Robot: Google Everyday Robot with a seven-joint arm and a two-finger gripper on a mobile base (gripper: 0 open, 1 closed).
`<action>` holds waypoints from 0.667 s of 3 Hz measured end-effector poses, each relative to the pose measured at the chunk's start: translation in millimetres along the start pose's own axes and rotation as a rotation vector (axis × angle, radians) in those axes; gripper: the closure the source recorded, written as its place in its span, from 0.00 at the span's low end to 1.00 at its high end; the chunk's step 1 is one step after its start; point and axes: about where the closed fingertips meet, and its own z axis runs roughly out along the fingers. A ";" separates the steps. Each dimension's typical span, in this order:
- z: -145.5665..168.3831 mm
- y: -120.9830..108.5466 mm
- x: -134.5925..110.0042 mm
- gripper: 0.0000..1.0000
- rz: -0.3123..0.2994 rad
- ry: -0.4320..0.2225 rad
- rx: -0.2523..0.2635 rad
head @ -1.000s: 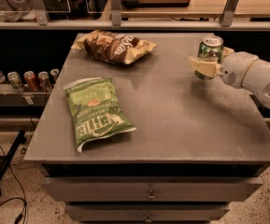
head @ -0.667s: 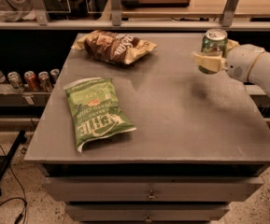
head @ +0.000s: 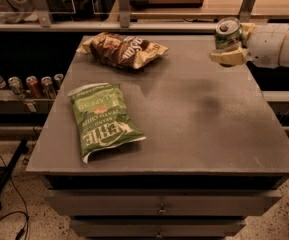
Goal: Knock green can over
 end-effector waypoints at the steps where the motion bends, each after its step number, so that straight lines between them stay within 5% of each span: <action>1: 1.8 15.8 -8.2 1.00 -0.201 0.127 -0.113; 2: 2.1 29.1 -7.1 1.00 -0.382 0.287 -0.215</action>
Offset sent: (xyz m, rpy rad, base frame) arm -0.0305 0.0128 -0.0092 -0.8418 0.0058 0.2118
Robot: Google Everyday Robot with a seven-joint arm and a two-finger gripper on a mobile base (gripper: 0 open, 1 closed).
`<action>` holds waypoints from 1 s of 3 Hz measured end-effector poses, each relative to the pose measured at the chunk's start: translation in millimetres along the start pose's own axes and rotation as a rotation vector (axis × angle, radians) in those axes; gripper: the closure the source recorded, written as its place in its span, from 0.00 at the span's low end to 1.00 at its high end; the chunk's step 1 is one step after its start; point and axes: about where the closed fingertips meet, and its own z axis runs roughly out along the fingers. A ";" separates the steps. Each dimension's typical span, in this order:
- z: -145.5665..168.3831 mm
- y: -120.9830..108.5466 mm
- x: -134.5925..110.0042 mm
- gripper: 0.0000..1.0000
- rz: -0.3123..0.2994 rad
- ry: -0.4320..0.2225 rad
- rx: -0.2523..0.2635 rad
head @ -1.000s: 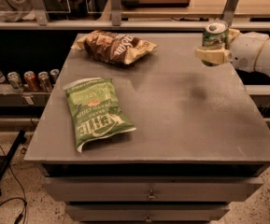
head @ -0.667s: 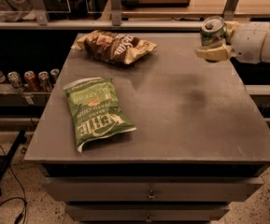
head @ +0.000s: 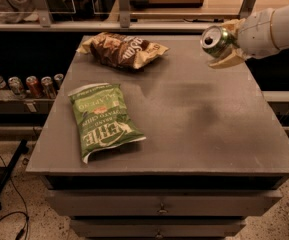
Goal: Knock green can over
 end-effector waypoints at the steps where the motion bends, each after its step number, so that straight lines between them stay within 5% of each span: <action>1: 5.9 13.0 5.5 1.00 -0.143 0.144 -0.133; 3: 13.3 45.1 23.4 1.00 -0.327 0.333 -0.440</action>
Offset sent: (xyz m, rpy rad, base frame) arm -0.0234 -0.0119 -0.0443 -0.6638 0.2327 0.2394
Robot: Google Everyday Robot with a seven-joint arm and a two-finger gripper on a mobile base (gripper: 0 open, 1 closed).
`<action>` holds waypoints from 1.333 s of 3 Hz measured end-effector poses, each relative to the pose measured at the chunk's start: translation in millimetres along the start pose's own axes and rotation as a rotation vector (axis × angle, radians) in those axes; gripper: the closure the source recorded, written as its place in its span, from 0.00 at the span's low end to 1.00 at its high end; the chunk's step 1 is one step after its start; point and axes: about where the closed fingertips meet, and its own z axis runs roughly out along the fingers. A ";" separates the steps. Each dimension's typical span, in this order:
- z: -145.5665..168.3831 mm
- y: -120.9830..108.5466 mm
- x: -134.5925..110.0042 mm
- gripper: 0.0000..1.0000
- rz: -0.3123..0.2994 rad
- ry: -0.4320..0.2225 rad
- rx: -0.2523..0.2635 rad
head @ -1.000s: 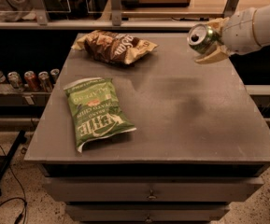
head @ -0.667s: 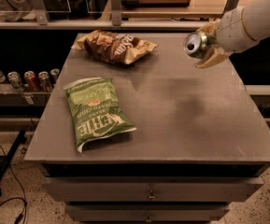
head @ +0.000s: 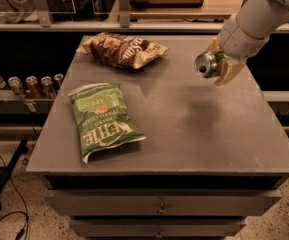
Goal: Knock green can over
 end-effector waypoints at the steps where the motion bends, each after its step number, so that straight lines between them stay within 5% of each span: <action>1: 12.8 16.2 -2.5 1.00 -0.066 0.055 -0.126; 3: 37.7 36.7 -8.5 0.93 -0.122 0.155 -0.244; 4: 47.7 41.4 -10.9 0.69 -0.120 0.173 -0.272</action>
Offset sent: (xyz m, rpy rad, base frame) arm -0.0291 0.0033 -0.0544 -0.3438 0.1680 0.0920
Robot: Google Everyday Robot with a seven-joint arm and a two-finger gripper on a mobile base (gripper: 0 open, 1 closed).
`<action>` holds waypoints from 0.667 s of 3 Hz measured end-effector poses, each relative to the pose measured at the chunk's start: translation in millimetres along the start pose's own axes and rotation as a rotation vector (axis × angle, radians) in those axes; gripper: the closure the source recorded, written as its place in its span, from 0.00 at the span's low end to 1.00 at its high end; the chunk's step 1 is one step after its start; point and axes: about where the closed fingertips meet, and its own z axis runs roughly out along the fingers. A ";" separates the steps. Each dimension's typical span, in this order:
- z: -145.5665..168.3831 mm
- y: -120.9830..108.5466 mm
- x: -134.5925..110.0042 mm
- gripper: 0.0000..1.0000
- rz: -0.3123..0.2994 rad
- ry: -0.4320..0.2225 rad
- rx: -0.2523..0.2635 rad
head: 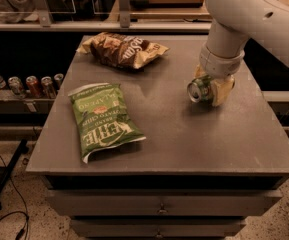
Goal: Knock green can over
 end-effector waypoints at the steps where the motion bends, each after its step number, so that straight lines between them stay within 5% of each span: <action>1: 5.2 -0.1 -2.0 0.46 0.002 0.005 -0.018; 2: 6.3 -0.6 -2.2 0.23 0.003 0.009 -0.029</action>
Offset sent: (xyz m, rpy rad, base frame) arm -0.0003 0.0019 -0.0042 -0.0316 0.0343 -0.0099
